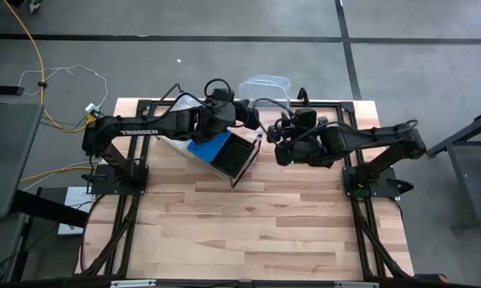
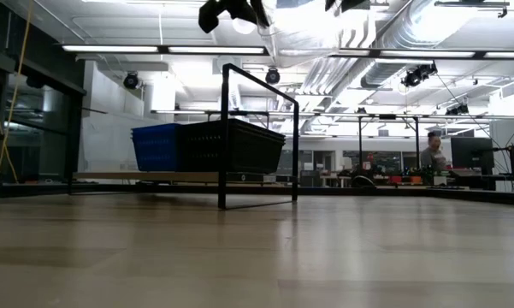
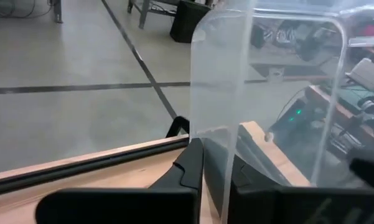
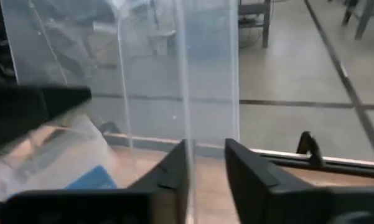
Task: Stack baskets on shelf by color
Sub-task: Stack the transparent bin on top of the other transparent bins on the shelf
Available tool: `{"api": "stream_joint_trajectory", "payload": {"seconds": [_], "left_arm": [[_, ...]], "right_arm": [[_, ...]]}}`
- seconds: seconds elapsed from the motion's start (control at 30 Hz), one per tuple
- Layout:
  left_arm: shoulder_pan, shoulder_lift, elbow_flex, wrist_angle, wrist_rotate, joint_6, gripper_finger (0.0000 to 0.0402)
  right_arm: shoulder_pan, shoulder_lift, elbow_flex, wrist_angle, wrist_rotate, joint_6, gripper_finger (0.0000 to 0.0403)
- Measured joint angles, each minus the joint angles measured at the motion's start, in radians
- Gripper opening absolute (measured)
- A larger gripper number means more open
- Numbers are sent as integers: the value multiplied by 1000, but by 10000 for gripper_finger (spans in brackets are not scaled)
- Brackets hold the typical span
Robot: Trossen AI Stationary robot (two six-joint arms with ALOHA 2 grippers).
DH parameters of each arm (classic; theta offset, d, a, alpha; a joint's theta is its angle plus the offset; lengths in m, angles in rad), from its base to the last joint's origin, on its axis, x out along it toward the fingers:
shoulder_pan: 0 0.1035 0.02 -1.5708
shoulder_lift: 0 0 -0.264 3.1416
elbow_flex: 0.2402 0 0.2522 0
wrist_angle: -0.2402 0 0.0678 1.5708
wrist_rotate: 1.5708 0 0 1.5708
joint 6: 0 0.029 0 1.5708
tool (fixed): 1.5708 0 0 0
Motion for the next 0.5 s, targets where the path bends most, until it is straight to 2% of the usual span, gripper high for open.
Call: {"api": "stream_joint_trajectory", "payload": {"seconds": [0.17,0.27,0.37,0.5], "left_arm": [[-3,0,0,-3,-22,30,0],[-3,0,0,-22,-33,53,0],[9,-1,0,-52,-48,95,0],[32,-44,0,-146,-16,206,0]], "right_arm": [[5,0,91,0,-37,-48,196],[26,0,153,-1,-31,-131,240],[54,0,205,-1,-17,-193,261],[93,0,256,-15,13,-258,266]]}}
